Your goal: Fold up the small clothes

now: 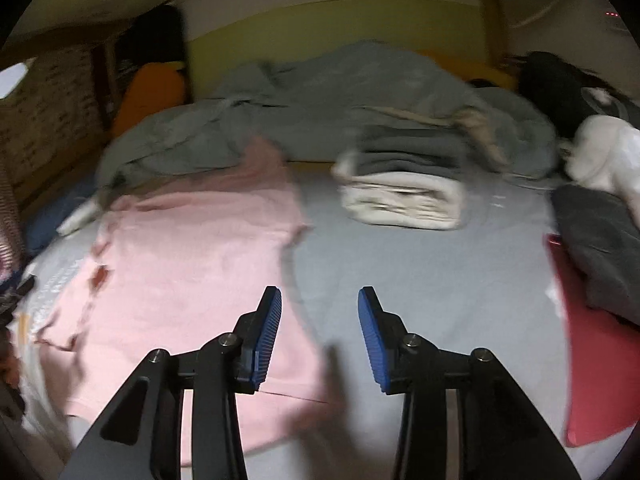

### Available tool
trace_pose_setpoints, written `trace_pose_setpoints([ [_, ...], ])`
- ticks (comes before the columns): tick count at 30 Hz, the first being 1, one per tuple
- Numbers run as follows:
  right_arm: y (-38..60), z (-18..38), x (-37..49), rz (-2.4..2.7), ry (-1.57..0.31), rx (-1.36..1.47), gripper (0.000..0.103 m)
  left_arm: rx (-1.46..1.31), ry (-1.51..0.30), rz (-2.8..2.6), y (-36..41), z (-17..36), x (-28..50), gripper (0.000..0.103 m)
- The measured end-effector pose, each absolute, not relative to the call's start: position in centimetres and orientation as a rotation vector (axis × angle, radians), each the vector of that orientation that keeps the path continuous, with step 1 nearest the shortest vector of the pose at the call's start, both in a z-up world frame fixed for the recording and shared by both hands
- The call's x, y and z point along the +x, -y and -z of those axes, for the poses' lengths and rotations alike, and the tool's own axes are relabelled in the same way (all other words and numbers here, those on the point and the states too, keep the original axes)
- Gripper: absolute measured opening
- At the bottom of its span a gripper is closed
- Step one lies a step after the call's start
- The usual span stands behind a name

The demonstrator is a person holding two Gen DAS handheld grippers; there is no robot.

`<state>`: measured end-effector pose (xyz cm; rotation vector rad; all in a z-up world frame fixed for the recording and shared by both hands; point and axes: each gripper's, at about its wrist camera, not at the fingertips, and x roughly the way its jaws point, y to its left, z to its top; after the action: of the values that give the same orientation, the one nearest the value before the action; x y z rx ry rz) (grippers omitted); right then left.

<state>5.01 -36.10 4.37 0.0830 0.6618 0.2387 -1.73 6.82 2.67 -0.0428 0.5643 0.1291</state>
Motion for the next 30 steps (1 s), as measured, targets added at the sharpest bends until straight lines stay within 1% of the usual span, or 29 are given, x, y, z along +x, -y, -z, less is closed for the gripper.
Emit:
trace_pose_setpoints([
  [2,33.9,-4.0,5.2,-0.289,-0.666,0.069,0.042,-0.045,-0.628,-0.144,-7.7,-1.4,-2.1,0.098],
  [3,33.1,-3.7,5.2,-0.299,-0.671,0.054,0.044,-0.033,-0.660,-0.189,-8.1,-0.6,-2.4,0.097],
  [7,30.0,-0.6,5.1,-0.331,-0.737,-0.025,0.045,-0.088,-0.743,-0.285,-10.5,2.0,-3.0,0.097],
  [10,29.4,1.2,5.1,-0.309,-0.777,-0.071,0.045,-0.187,-0.774,-0.312,-12.3,2.7,-3.5,0.097],
  [14,29.1,1.6,5.2,-0.279,-0.772,-0.094,0.045,-0.201,-0.829,-0.410,-14.0,3.7,-3.8,0.097],
  [18,29.5,1.2,4.7,-0.229,-0.760,-0.097,0.045,-0.182,-0.795,-0.373,-13.6,3.4,-5.0,0.095],
  [19,29.8,1.0,4.6,-0.227,-0.755,-0.088,0.045,-0.169,-0.783,-0.354,-13.3,3.3,-5.1,0.092],
  [24,30.7,-0.2,4.3,-0.204,-0.708,-0.048,0.046,-0.094,-0.673,-0.256,-10.8,1.0,-4.5,0.091],
  [25,30.7,-0.4,4.5,-0.195,-0.702,-0.045,0.046,-0.092,-0.668,-0.235,-10.3,0.5,-3.9,0.089],
  [27,30.4,-1.0,5.4,-0.219,-0.698,-0.020,0.046,-0.123,-0.672,-0.153,-9.7,-0.1,-2.5,0.082],
  [28,30.1,-1.1,5.8,-0.230,-0.703,-0.017,0.046,-0.142,-0.692,-0.105,-9.5,-0.3,-1.4,0.073],
  [29,29.8,-1.3,6.4,-0.242,-0.714,-0.019,0.046,-0.144,-0.723,-0.065,-9.3,-0.6,-0.1,0.052],
  [30,29.3,-1.4,7.2,-0.261,-0.731,-0.026,0.046,-0.130,-0.755,-0.029,-9.2,-0.8,1.5,0.035],
])
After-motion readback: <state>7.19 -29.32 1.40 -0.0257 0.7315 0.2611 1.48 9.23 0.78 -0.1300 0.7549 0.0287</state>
